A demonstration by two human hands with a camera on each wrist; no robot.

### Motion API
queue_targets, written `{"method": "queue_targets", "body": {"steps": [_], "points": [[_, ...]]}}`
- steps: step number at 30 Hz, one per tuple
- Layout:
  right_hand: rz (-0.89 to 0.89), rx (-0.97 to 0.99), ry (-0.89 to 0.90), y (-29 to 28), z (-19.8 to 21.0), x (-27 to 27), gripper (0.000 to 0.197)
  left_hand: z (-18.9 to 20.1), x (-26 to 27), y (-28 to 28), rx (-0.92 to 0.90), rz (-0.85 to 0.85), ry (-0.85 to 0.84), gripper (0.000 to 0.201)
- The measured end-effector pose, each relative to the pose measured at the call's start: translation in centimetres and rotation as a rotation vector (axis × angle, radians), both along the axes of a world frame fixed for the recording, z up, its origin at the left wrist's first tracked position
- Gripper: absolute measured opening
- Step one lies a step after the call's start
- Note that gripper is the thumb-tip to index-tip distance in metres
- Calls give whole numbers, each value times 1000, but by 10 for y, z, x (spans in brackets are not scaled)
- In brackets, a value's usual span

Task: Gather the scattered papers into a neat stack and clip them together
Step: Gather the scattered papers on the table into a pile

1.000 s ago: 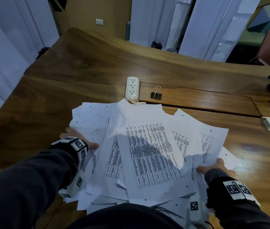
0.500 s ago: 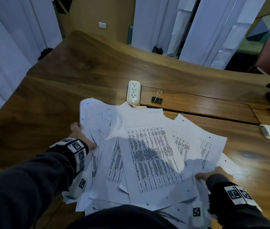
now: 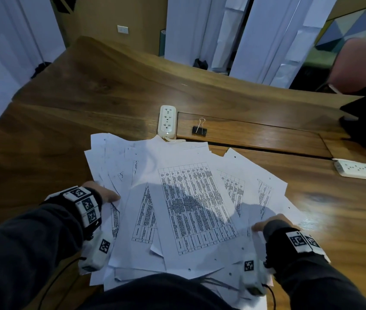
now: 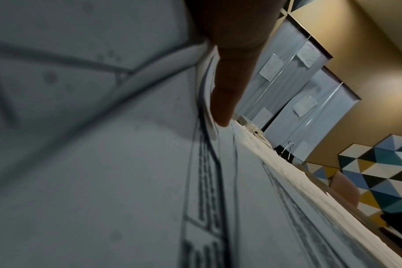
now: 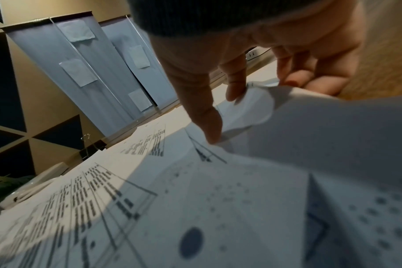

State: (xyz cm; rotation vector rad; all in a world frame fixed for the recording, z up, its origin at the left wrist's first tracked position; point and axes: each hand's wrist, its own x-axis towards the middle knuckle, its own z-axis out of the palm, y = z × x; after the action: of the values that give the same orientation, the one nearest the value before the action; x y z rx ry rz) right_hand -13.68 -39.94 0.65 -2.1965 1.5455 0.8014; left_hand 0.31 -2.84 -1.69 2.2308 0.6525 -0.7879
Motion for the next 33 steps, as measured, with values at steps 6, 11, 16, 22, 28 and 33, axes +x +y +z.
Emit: {"method": "queue_targets", "body": {"steps": [6, 11, 16, 22, 28, 33], "points": [[-162, -36, -384, -7, -10, -17, 72, 5, -6, 3, 46, -44, -17, 76], [-495, 204, -657, -24, -10, -43, 55, 3, -14, 14, -117, 87, -121, 67], [-344, 296, -502, -27, -18, -35, 45, 4, -23, 17, -303, 187, -53, 41], [-192, 166, -359, -15, -3, -19, 51, -15, -24, 8, -176, 141, -55, 63], [-99, 156, -315, -34, -8, -18, 57, -16, -17, 18, -103, 123, -32, 61], [-59, 243, -385, -38, -18, -8, 44, -22, -11, 24, -80, 126, -13, 73]]}}
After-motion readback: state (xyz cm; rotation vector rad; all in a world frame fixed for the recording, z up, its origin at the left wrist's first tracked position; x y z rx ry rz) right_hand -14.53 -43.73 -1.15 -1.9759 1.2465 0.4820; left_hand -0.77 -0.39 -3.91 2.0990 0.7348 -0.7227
